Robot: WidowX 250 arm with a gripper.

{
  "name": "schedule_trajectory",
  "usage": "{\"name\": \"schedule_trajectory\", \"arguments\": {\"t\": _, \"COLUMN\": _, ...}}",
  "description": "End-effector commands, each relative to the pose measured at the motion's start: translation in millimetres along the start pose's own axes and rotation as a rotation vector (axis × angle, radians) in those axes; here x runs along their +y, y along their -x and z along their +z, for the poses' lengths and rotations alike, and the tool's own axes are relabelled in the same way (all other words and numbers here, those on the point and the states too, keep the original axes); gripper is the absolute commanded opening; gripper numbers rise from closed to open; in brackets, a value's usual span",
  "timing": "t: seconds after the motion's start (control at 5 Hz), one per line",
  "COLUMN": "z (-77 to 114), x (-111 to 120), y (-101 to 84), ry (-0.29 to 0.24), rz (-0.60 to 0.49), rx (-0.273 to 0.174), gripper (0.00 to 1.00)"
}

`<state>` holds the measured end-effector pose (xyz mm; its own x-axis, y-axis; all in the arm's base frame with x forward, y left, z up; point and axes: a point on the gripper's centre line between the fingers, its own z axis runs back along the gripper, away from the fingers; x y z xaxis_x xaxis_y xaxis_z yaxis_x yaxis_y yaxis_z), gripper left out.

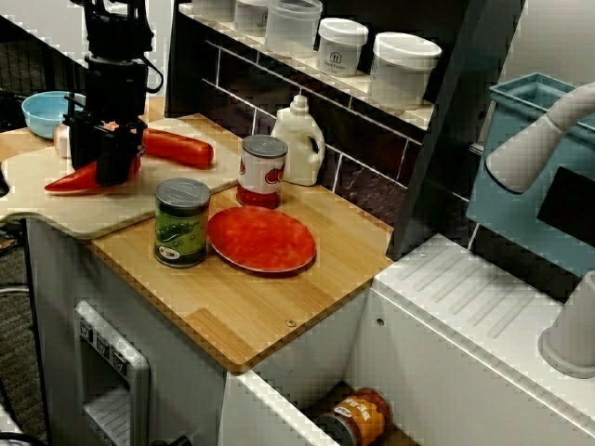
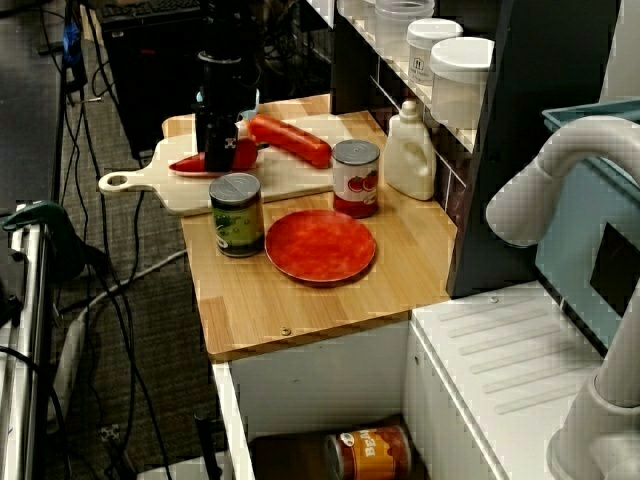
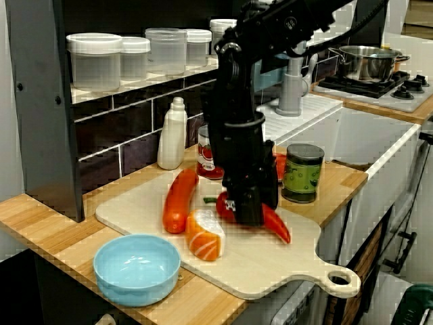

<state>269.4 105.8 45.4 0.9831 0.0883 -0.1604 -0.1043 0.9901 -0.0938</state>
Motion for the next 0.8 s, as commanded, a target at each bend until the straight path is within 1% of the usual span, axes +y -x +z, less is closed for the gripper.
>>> {"name": "schedule_trajectory", "arguments": {"t": 0.0, "z": 45.3, "x": -7.7, "y": -7.3, "ry": 0.014, "rz": -0.041, "rx": -0.097, "gripper": 0.0}}
{"name": "schedule_trajectory", "arguments": {"t": 0.6, "z": 59.3, "x": -19.0, "y": -8.3, "ry": 0.031, "rz": -0.065, "rx": -0.111, "gripper": 0.0}}
